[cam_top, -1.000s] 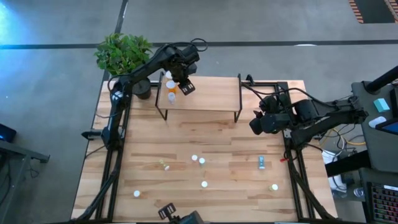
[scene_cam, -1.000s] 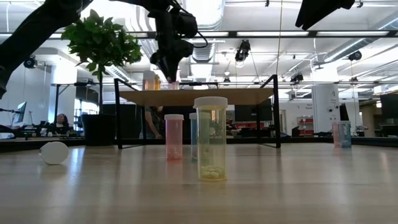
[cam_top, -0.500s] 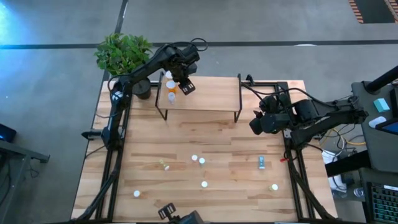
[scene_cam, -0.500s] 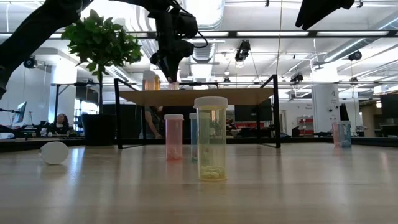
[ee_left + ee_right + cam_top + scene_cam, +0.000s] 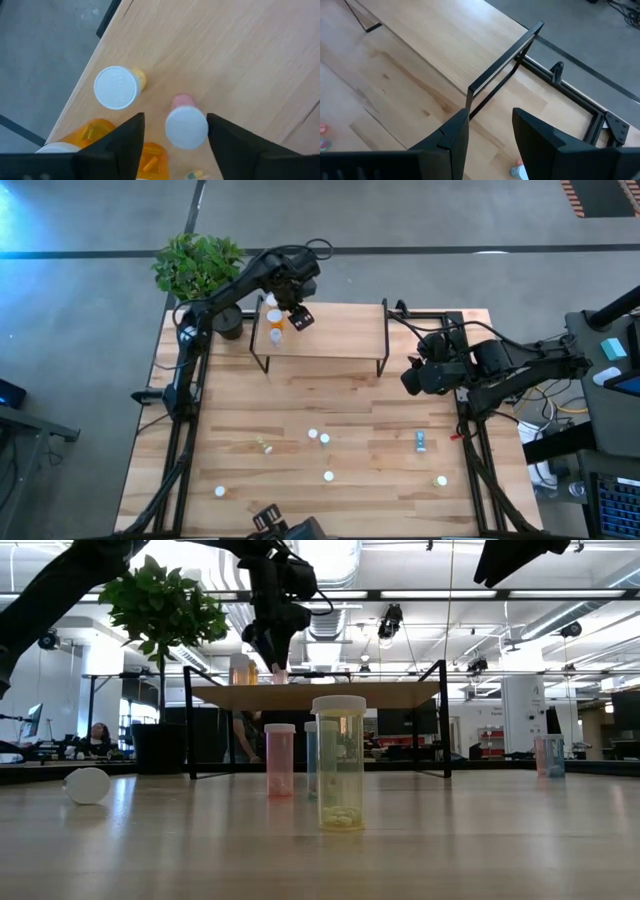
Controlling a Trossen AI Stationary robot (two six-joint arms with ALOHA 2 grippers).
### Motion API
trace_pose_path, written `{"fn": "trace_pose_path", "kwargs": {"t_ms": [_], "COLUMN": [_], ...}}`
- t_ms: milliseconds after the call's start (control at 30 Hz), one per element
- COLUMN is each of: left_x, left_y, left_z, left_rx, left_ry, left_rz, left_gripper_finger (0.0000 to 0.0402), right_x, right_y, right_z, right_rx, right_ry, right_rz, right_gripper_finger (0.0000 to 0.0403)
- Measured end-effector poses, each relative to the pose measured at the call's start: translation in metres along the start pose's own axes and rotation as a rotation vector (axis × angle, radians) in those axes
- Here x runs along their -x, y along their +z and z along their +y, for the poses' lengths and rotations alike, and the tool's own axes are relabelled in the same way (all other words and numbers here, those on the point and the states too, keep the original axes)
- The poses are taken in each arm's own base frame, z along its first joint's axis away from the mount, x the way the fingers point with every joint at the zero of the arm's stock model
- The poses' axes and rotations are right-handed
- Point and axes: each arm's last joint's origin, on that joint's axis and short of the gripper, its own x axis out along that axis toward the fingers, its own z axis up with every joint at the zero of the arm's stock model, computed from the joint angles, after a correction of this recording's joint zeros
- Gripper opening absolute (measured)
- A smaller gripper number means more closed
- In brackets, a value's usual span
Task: Pick and place medicine bottles onto shelf by color
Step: Put the pink pill bottle on the shelf, then put the light orange pill bottle on the shelf
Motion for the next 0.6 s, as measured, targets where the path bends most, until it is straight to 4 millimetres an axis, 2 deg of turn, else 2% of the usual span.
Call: {"fn": "trace_pose_path", "kwargs": {"t_ms": [133, 233, 400, 600], "left_x": [0.004, 0.017, 0.054, 0.103], "left_y": [-0.001, -0.004, -0.017, -0.051], "left_z": [0.000, 0.001, 0.001, -0.002], "left_rx": [0.000, 0.002, 0.003, 0.012], "left_ry": [0.007, 0.008, 0.016, 0.012], "left_rz": [-0.008, -0.042, -0.121, -0.196], "left_gripper_finger": [0.0217, 0.0219, 0.0219, 0.0219], "right_x": [0.000, 0.001, 0.001, 0.001], "right_y": [0.000, 0.001, 0.001, 0.001], "right_z": [0.000, 0.000, 0.000, 0.000], "right_rx": [-0.007, -0.011, -0.013, 0.005], "right_ry": [0.001, 0.005, 0.009, 0.011], "right_rz": [0.001, 0.001, 0.000, -0.002], "right_gripper_finger": [0.0144, 0.0144, 0.0144, 0.0144]}}
